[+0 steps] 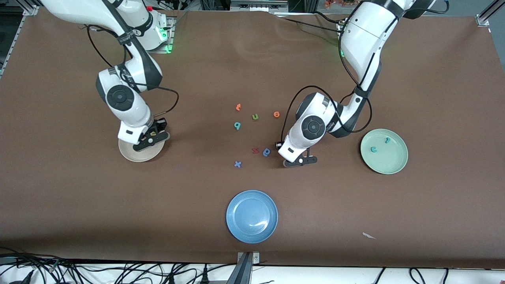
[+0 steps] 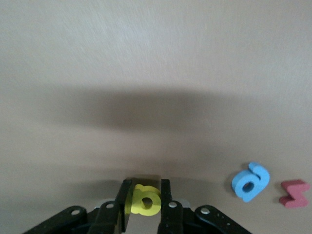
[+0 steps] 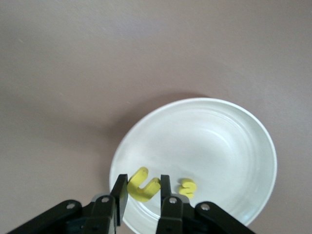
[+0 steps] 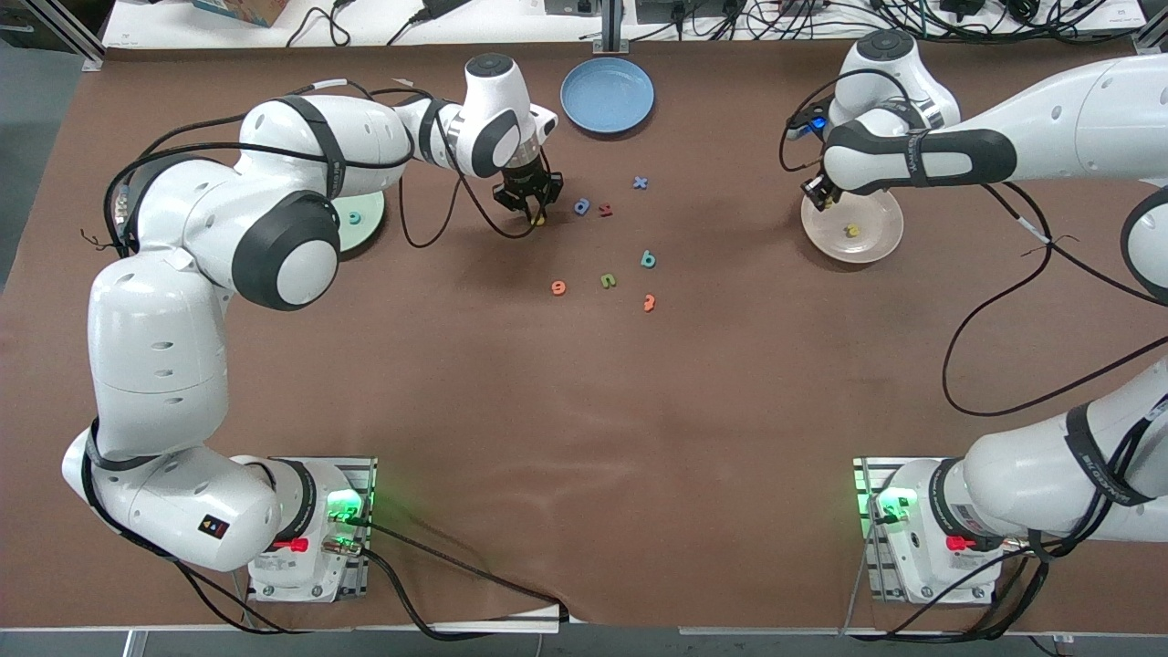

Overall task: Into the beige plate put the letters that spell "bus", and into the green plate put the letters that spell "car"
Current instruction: 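Drop the u on the white plate while the left gripper drops the a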

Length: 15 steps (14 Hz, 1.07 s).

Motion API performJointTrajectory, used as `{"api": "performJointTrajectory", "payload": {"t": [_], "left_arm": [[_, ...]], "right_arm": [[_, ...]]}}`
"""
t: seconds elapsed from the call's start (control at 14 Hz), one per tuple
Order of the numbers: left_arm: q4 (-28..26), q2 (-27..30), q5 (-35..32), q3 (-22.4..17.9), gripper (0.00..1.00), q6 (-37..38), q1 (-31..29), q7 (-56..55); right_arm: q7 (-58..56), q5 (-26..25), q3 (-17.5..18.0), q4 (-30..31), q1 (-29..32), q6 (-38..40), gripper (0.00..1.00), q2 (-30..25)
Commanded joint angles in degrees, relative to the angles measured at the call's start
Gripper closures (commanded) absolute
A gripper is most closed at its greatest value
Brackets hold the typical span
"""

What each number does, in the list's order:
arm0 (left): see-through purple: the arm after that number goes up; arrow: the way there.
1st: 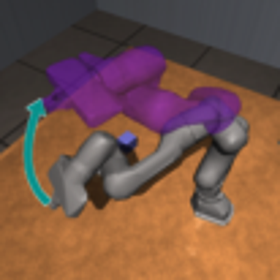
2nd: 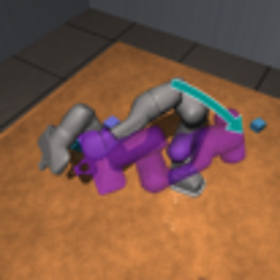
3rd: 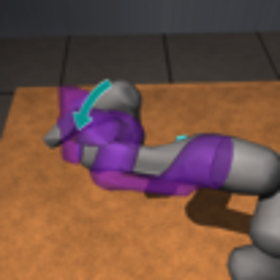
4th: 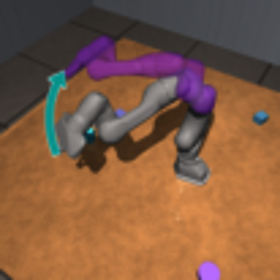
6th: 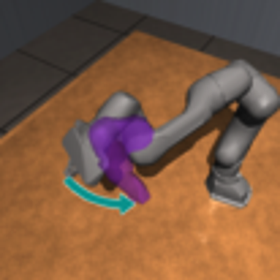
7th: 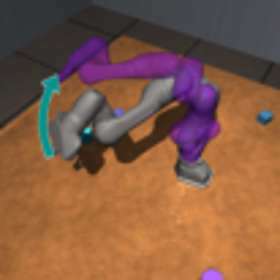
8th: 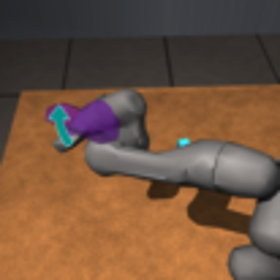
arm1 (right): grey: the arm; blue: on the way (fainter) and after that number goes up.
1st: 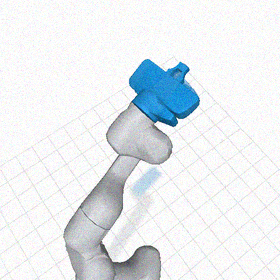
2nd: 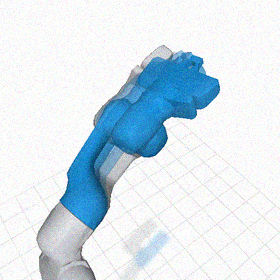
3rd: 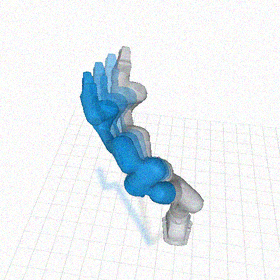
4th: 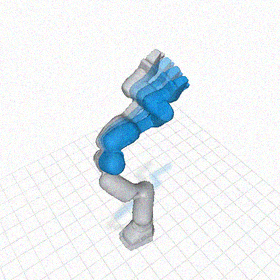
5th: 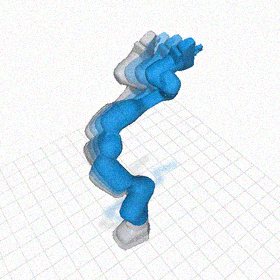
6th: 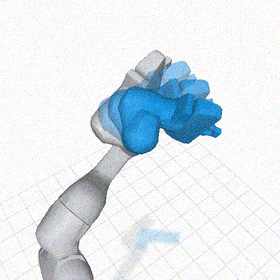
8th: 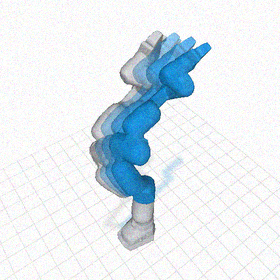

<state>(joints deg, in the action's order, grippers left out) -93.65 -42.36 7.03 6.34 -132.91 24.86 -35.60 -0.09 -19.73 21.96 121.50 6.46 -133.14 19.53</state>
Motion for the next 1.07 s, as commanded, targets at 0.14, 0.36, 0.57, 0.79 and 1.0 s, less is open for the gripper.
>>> {"api": "performJointTrajectory", "payload": {"t": [0.14,0.36,0.57,0.79,1.0], "left_arm": [[0.13,7.89,0.44,-0.28,0.79,8.43,-7.25,5.6],[0.04,11.85,0.44,-0.28,0.78,17.31,-15.77,16.39],[0.04,13.8,0.18,-0.45,0.78,26.54,-24.56,30.1],[-1.1,12.49,-5.26,-0.28,0.78,27.44,-30.21,36.82],[-3.99,8.54,-10.44,-0.28,0.78,27.09,-31.7,37.53]], "right_arm": [[-0.35,-0.22,1.33,1.72,0.66,-0.1,0.45,-1.25],[0.0,-0.13,1.33,1.72,0.66,-0.1,0.32,-1.17],[7.79,0.74,3.25,1.46,0.4,-0.53,0.32,-0.03],[23.33,1.63,6.78,0.06,-3.89,-3.51,0.32,2.96],[35.57,1.63,6.78,-2.49,-10.3,-5.2,0.32,6.03]]}}
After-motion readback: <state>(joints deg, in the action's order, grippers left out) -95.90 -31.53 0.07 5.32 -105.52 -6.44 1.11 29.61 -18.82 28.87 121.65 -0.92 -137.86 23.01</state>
